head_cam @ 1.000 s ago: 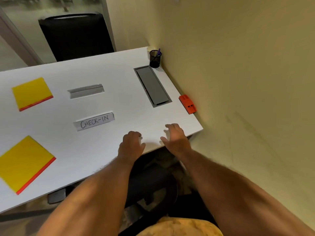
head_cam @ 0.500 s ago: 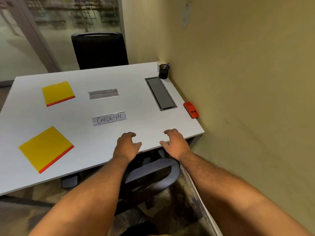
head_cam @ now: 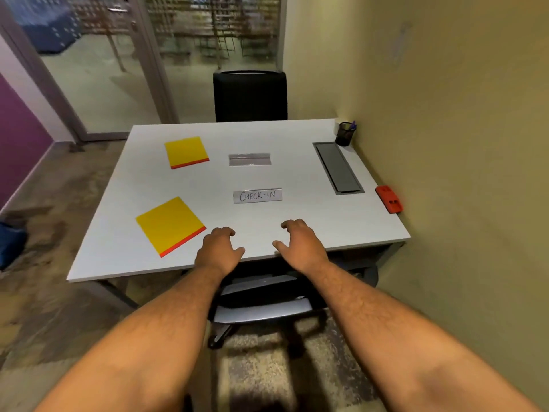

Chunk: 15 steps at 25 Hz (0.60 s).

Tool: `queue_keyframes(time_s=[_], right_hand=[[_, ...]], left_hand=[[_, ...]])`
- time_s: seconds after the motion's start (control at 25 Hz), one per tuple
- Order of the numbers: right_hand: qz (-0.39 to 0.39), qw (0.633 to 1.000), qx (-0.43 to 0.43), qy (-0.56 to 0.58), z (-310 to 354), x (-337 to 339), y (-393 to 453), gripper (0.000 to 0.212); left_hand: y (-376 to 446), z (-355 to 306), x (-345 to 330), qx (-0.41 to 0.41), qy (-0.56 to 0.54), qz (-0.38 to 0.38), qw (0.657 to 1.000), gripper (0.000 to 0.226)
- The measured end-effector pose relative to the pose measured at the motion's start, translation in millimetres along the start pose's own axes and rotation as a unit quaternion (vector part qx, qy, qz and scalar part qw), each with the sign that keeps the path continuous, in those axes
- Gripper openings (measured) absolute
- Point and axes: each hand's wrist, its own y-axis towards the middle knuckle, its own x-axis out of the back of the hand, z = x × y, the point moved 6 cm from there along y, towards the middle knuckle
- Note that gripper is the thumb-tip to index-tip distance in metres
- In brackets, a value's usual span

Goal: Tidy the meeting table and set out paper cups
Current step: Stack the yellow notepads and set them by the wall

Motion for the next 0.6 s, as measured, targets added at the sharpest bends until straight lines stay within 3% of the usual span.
queue_keyframes(time_s=[0.6], right_hand=[[0.008, 0.993, -0.109, 0.04, 257.4, -200.1, 52.4, 0.051]], left_hand=[[67.4, 293.8, 154.1, -0.016, -0.056, 0.038, 0.998, 0.052]])
